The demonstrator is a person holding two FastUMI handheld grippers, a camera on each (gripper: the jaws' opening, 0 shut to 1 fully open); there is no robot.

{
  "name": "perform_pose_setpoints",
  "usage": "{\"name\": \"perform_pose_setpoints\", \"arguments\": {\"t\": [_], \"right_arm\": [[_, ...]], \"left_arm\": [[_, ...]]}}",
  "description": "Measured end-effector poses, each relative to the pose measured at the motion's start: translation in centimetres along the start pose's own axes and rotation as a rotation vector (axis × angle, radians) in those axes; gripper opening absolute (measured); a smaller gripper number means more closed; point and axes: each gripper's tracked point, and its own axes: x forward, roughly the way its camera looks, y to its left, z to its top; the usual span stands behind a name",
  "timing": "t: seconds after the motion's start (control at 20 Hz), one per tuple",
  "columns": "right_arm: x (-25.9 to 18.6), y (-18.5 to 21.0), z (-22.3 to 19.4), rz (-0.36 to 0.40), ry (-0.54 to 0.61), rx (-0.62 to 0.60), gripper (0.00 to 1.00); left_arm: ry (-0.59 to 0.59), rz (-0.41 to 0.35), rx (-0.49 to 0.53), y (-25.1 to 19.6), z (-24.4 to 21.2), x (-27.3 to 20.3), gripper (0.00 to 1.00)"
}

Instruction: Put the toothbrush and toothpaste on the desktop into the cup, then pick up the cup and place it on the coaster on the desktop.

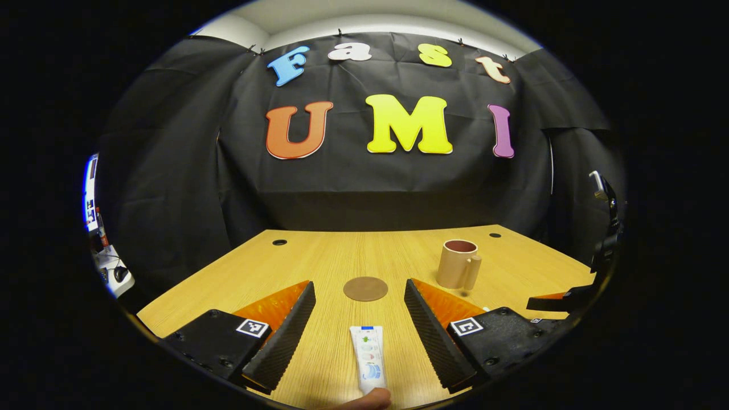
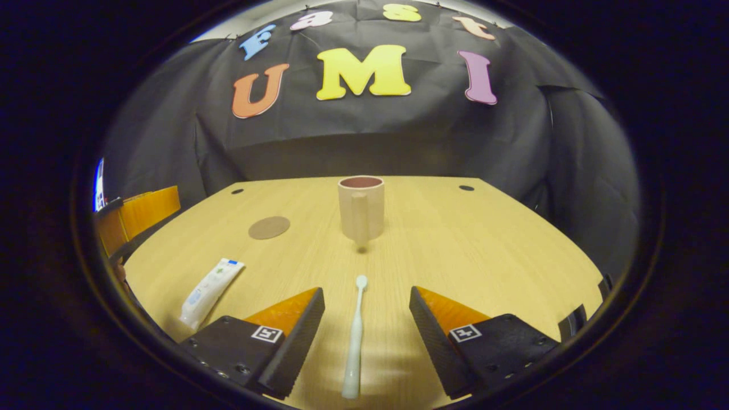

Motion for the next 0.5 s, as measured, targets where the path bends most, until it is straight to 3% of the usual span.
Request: {"name": "perform_pose_setpoints", "arguments": {"t": [0.3,0.4,0.45,0.5], "right_arm": [[1.3,0.8,-1.7,-0.007,0.090,-0.011,0.63],[1.6,0.7,-2.1,-0.009,0.113,0.000,0.47],[1.7,0.6,-2.2,-0.008,0.125,0.010,0.34],[1.9,0.5,-2.2,-0.006,0.137,0.017,0.35]], "left_arm": [[0.087,-0.024,-0.040,-0.2,-3.1,0.8,1.00],[0.137,-0.016,-0.041,-0.3,-4.3,1.1,1.00],[0.158,-0.009,-0.035,-0.2,-4.9,1.3,1.00],[0.178,-0.010,-0.032,-0.1,-5.3,1.5,1.00]]}}
